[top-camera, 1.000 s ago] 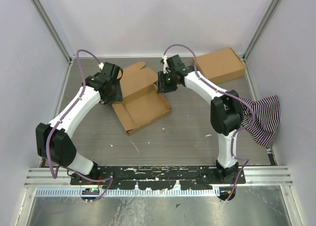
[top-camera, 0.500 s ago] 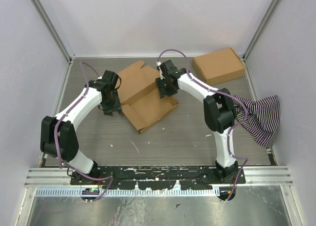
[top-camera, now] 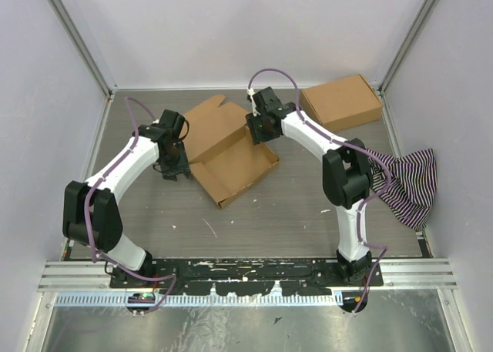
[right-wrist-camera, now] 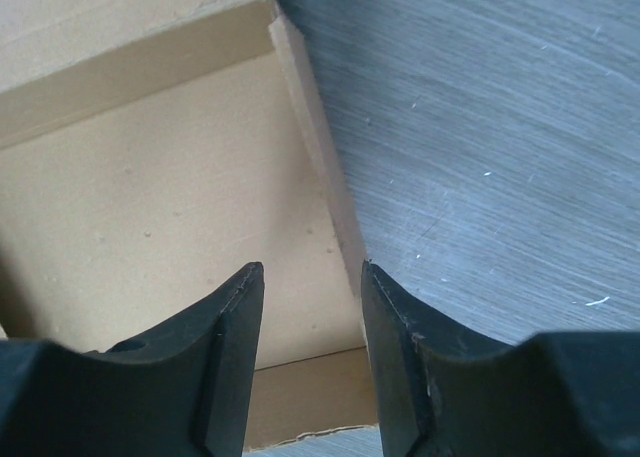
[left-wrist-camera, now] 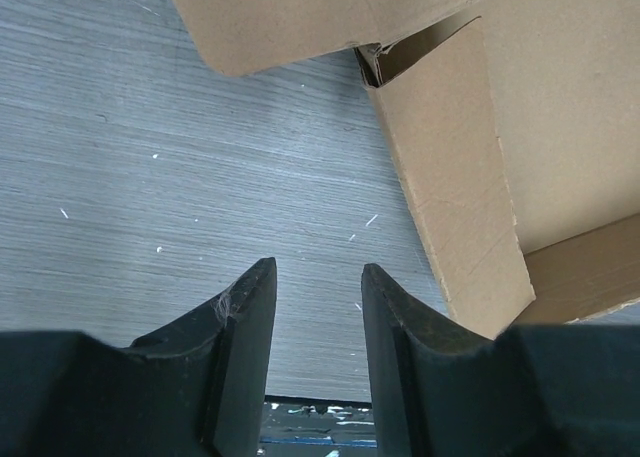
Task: Fold the paper box
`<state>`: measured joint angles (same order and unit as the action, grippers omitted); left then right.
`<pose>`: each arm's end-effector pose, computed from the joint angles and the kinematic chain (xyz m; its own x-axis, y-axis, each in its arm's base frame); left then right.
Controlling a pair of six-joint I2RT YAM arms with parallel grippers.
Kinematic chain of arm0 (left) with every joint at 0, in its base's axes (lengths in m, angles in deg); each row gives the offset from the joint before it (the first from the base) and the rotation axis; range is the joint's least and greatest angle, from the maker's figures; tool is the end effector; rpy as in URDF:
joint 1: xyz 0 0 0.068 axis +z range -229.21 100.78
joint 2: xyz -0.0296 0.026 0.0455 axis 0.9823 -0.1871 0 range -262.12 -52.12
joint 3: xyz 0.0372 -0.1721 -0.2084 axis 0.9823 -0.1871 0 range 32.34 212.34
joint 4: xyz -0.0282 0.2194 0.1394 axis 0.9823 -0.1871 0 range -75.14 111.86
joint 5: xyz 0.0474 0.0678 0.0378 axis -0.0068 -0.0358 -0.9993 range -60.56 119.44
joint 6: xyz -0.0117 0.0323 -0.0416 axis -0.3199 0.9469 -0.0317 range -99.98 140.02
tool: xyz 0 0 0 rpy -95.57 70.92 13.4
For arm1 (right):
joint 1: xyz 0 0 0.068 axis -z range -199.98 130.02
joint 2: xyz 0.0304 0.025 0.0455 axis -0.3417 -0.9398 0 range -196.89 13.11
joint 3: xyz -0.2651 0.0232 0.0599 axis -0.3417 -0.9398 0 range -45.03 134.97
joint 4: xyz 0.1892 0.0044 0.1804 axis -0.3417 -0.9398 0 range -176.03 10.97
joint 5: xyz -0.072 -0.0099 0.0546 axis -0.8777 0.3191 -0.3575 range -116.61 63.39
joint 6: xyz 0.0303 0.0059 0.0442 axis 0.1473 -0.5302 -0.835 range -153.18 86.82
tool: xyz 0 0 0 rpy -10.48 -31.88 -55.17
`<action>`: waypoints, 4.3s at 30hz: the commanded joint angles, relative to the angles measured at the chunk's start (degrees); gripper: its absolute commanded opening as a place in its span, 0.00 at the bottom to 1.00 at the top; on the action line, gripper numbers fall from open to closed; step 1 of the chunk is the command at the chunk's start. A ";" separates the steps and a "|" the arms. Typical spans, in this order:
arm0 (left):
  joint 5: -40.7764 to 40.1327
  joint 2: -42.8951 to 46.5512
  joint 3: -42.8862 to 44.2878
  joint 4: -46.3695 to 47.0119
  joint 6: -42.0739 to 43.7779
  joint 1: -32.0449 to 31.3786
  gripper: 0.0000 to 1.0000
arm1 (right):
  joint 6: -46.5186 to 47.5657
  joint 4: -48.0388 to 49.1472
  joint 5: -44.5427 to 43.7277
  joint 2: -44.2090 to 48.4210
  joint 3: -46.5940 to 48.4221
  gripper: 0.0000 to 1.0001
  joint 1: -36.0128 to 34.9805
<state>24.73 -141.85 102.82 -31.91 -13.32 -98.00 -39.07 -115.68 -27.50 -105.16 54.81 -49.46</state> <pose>0.2868 -0.0943 0.2486 -0.9204 -0.2656 -0.2870 -0.2485 0.9640 -0.0949 0.4000 0.2254 0.2355 -0.7598 -0.3117 -0.5706 -0.4086 0.9116 0.0460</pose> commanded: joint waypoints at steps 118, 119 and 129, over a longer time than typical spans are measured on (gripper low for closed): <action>-26.10 -24.65 9.84 -0.63 10.43 -11.10 0.00 | -18.77 -0.37 -0.35 4.34 -10.98 0.01 -4.18; -25.07 -24.23 9.50 -0.10 10.21 -11.02 0.04 | -18.85 -0.26 -0.22 4.29 -11.19 0.01 -4.26; -19.55 -19.75 12.98 -2.01 9.38 -8.46 0.47 | -18.85 -0.66 -1.19 5.40 -11.57 0.09 -4.35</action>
<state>4.12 -165.28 113.26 -31.70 -3.70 -106.63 -57.37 -116.16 -28.30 -99.81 42.00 -53.28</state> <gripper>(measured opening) 0.424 0.084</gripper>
